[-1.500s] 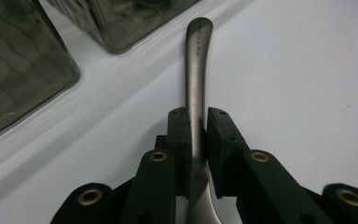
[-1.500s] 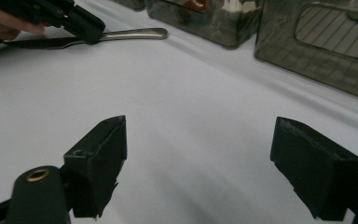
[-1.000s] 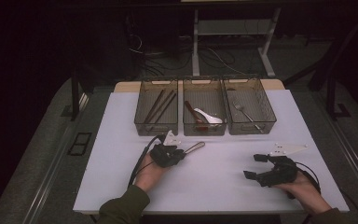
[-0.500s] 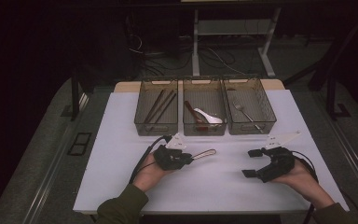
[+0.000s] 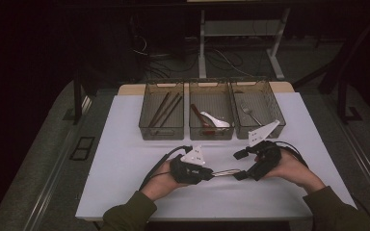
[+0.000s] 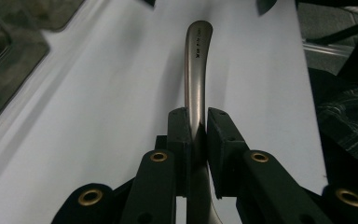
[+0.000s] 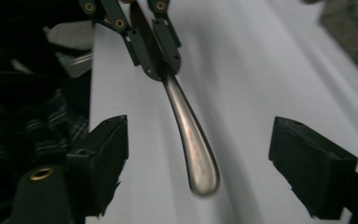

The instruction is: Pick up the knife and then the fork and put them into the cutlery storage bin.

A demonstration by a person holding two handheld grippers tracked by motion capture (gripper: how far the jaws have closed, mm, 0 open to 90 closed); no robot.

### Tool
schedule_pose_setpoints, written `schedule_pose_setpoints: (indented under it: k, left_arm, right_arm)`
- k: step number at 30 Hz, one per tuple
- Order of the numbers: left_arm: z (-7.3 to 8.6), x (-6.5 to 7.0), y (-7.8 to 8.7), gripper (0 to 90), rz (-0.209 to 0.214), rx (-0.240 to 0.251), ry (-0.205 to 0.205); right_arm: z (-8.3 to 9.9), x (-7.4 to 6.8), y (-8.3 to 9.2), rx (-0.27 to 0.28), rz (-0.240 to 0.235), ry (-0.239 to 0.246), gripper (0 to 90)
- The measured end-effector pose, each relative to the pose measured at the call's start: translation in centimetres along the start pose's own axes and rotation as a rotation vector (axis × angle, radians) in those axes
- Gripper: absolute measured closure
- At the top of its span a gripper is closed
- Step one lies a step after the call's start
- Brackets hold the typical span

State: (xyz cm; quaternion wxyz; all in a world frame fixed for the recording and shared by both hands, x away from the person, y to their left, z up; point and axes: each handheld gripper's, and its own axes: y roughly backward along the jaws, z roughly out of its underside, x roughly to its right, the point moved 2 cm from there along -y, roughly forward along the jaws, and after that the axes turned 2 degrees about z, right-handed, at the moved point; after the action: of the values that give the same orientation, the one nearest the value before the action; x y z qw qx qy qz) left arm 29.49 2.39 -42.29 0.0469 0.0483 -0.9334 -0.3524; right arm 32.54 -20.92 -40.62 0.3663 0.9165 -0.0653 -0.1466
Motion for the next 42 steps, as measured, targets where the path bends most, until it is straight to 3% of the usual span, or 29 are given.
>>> schedule_pose_setpoints:
  k: [4,11,16,20,22,26,29,32,35,38,42]
  left_arm:
    - [-0.6,0.4,-0.4,79.2,0.011,-0.005,-0.035]
    - [-1.5,0.7,-1.2,79.2,0.027,-0.017,-0.068]
    - [-2.3,0.9,-1.8,79.2,0.041,-0.028,-0.099]
    - [-2.6,1.2,-2.3,79.2,0.055,-0.038,-0.095]
    - [-2.8,1.0,-2.4,79.1,0.055,-0.048,-0.125]
    - [-2.9,1.2,-2.4,79.1,0.062,-0.051,-0.125]
    - [-2.9,1.2,-2.3,79.1,0.070,-0.047,-0.129]
    - [-2.9,1.2,-2.3,79.1,0.070,-0.045,-0.141]
    - [-2.9,1.3,-2.3,79.1,0.076,-0.034,-0.124]
    - [-3.1,1.2,-1.9,89.0,0.090,-0.016,-0.131]
    - [-2.9,1.3,-2.0,88.4,0.097,-0.030,-0.122]
  right_arm:
    - [-0.6,0.0,-1.1,-0.046,-0.050,0.019,24.8]
    - [-0.8,-0.4,-2.4,-0.128,-0.111,0.057,40.4]
    - [-0.6,-0.7,-2.8,-0.180,-0.132,0.053,47.1]
    - [-0.3,-0.6,-3.0,-0.214,-0.140,0.084,55.0]
    - [-0.2,-0.8,-3.2,-0.228,-0.151,0.084,59.1]
    - [0.0,-1.0,-3.6,-0.265,-0.157,0.085,67.4]
    - [0.0,-1.1,-3.6,-0.268,-0.159,0.098,76.6]
    - [-0.1,-1.2,-3.4,-0.258,-0.162,0.113,77.6]
    - [-0.2,-1.3,-3.2,-0.243,-0.162,0.116,79.0]
    - [-0.1,-1.3,-3.2,-0.255,-0.143,0.126,82.7]
    - [-0.2,-1.1,-3.3,-0.243,-0.130,0.148,82.9]
